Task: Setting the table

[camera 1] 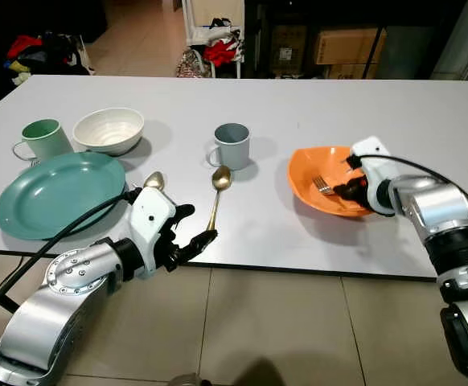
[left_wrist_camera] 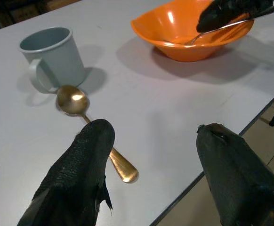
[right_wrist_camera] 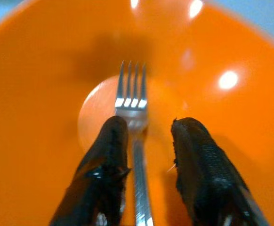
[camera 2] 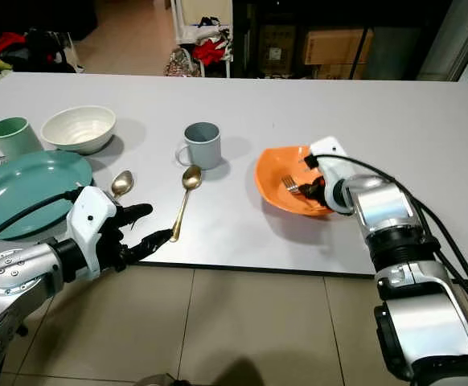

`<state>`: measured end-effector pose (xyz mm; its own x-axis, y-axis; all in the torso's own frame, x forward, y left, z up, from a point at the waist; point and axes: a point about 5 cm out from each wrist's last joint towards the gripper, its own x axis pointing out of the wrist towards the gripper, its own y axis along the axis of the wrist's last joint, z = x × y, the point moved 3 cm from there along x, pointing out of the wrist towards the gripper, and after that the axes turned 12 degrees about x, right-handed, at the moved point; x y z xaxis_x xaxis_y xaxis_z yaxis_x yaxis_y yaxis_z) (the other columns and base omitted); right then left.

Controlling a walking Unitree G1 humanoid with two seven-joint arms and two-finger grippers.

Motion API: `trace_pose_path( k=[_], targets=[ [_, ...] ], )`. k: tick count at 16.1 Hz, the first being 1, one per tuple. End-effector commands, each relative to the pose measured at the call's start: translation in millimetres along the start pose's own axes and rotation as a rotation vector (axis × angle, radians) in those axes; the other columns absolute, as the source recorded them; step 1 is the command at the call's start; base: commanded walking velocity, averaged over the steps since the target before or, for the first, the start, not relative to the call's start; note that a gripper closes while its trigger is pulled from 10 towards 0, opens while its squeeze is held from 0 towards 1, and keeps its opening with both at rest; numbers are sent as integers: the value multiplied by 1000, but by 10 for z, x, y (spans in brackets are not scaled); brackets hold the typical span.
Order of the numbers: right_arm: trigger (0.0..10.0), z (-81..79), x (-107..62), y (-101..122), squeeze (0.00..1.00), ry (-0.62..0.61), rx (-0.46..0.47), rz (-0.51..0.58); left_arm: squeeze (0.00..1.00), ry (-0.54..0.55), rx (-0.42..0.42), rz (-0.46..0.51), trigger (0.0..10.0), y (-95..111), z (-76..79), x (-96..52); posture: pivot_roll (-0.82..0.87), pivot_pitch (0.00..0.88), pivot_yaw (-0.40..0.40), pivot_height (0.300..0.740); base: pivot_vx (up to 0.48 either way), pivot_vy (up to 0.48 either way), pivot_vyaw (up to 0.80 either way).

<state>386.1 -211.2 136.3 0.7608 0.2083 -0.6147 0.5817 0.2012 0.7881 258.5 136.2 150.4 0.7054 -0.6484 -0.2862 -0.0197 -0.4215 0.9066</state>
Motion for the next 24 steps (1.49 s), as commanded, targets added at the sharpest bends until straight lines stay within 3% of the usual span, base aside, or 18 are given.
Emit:
trace_pose_path(
  k=[1, 2, 3, 5, 6, 9, 10, 11, 12, 13, 14, 16, 18, 19, 21, 24],
  targets=[
    [10000, -11, -155, 368, 1000, -10, -31, 155, 0, 47, 18, -3, 10000, 19, -74, -35, 22, 0, 73, 740, 0, 0, 0],
    [10000, -24, -201, 439, 1000, -11, -35, 198, 0, 60, 19, -2, 10000, 21, -89, -36, 22, 0, 73, 740, 0, 0, 0],
    [10000, -123, -363, 618, 1000, -1, -17, 334, 0, 119, 26, 7, 10000, 36, -137, -19, 20, 0, 78, 740, 0, 0, 0],
    [10000, -261, -575, 747, 1000, 6, 17, 508, 0, 188, 28, 28, 10000, 63, -164, 22, 18, 0, 78, 740, 0, 0, 0],
    [10000, -432, -705, 721, 1000, 22, 15, 609, 0, 264, 26, 45, 10000, 90, -206, 60, 15, 0, 83, 740, 0, 0, 0],
    [10000, -695, -890, 468, 1000, -15, 51, 748, 0, 386, 9, 59, 10000, 101, -268, 94, -9, 0, 112, 740, 0, 0, 0],
    [10000, -847, -1008, 49, 1000, -54, 177, 742, 0, 436, -13, 58, 10000, 84, -186, 147, -29, 0, 118, 740, 0, 251, 0],
    [10000, -892, -1032, -18, 1000, -50, 195, 734, 0, 443, -26, 60, 10000, 79, -170, 147, -35, 0, 119, 740, 0, 251, 0],
    [10000, -1024, -1067, -146, 1000, -25, 141, 705, 0, 469, -45, 53, 10000, 31, -147, 142, -44, 0, 125, 740, 0, 341, 0],
    [10000, -1162, -1059, -351, 1000, 21, 148, 651, 0, 473, -62, 26, 10000, -39, -82, 155, -59, 0, 138, 740, 0, 375, 0],
    [10000, -1199, -1020, -438, 1000, 29, 161, 622, 0, 446, -58, 34, 10000, -27, -36, 181, -62, 0, 138, 740, 0, 379, 0],
    [10000, -1211, -938, -521, 1000, -7, 190, 585, 0, 430, -26, 44, 10000, -2, -39, 197, -52, 0, 141, 740, 0, 364, 0],
    [10000, -1203, -857, -551, 1000, -63, 181, 562, 0, 455, -27, 44, 10000, -12, -138, 214, -54, 0, 159, 740, 0, 341, 0],
    [10000, -1140, -856, -616, 1000, -117, 207, 544, 0, 459, -6, 28, 10000, -20, -165, 228, -50, 0, 163, 740, 0, 334, 0],
    [10000, -1089, -869, -645, 1000, -115, 264, 543, 0, 455, -34, 50, 10000, 16, -159, 212, -43, 0, 152, 740, 0, 336, 0],
    [10000, -1056, -776, -673, 1000, -99, 231, 507, 0, 462, -25, 27, 10000, -68, -171, 211, -67, 0, 168, 740, 0, 333, 0]
  ],
)
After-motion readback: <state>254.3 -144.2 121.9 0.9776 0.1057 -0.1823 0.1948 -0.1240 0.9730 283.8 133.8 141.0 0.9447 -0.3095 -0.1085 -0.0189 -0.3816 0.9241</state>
